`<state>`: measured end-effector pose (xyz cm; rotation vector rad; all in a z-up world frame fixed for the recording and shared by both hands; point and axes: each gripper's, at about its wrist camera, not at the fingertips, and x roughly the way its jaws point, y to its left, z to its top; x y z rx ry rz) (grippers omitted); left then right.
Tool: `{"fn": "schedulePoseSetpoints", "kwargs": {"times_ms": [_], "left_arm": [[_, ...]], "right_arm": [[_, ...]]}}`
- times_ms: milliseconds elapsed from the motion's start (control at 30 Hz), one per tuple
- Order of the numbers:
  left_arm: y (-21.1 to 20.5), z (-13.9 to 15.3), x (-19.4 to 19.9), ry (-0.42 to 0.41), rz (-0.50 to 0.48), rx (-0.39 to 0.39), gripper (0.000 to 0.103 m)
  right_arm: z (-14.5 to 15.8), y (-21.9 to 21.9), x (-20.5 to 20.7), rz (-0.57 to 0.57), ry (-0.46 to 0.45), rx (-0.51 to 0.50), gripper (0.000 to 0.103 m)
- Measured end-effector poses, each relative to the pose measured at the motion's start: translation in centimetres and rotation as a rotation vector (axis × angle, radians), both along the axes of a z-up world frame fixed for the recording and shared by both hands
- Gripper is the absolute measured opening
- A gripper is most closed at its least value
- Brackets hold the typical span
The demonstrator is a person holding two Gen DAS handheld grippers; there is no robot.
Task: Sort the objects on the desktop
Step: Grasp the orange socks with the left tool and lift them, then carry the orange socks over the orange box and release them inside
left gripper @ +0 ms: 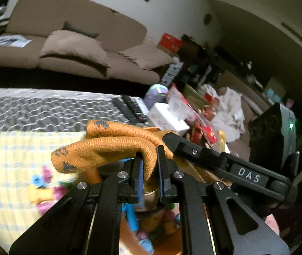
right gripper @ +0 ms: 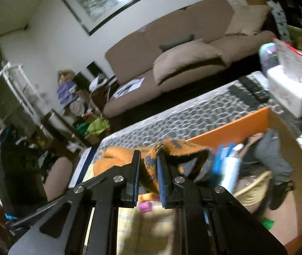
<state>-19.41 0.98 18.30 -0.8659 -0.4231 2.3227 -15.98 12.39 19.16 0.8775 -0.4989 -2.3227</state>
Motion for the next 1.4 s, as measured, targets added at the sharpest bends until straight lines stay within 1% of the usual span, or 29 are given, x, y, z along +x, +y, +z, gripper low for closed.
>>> {"fn": "schedulePoseSetpoints", "kwargs": {"times_ms": [67,100,167,233,333,467,533,700,933,1000,1067,1233,1267,1400], "left_arm": [[2.2,-0.3,-0.3,0.017,-0.027,-0.024,0.01],[3.7,-0.7,-0.7,0.028,-0.04,-0.052,0.01],[5.4,-1.6,-1.1,0.036,-0.043,-0.093,0.01],[6.8,-2.6,-1.4,0.026,-0.051,-0.118,0.01],[8.1,-3.8,-1.5,0.004,-0.058,-0.149,0.01],[8.6,-5.4,-1.5,-0.041,-0.063,-0.201,0.01],[8.4,-6.2,-1.9,-0.077,-0.06,-0.23,0.01],[7.5,-7.5,-2.5,-0.137,-0.046,-0.285,0.01],[6.6,-8.8,-2.8,-0.184,-0.042,-0.346,0.01],[6.6,-8.9,-2.8,-0.188,-0.042,-0.356,0.01],[6.5,-8.9,-3.0,-0.197,-0.041,-0.357,0.01],[5.1,-8.6,-4.5,-0.262,-0.038,-0.28,0.01],[5.0,-8.4,-4.6,-0.266,-0.041,-0.278,0.01],[5.4,-8.3,-5.1,-0.28,-0.05,-0.319,0.01]], "right_arm": [[-0.3,2.2,-0.5,-0.033,-0.004,-0.015,0.014],[-0.6,3.4,-0.8,-0.052,-0.009,-0.024,0.014],[-1.4,5.3,-1.5,-0.076,-0.025,-0.037,0.014],[-2.7,7.1,-2.3,-0.098,-0.057,-0.045,0.014],[-4.1,8.7,-3.1,-0.121,-0.093,-0.047,0.014],[-5.5,10.0,-3.5,-0.15,-0.129,-0.038,0.014],[-5.8,10.4,-3.6,-0.164,-0.137,-0.025,0.014],[-6.2,10.9,-3.4,-0.208,-0.142,0.029,0.014],[-6.8,13.0,-3.5,-0.295,-0.149,0.057,0.014],[-6.8,13.6,-3.5,-0.325,-0.151,0.091,0.015],[-6.8,13.9,-3.5,-0.346,-0.151,0.115,0.018],[-6.3,14.8,-3.6,-0.377,-0.136,0.144,0.018],[-6.1,15.0,-3.5,-0.384,-0.132,0.147,0.018],[-5.6,15.6,-3.5,-0.396,-0.123,0.144,0.019]]}}
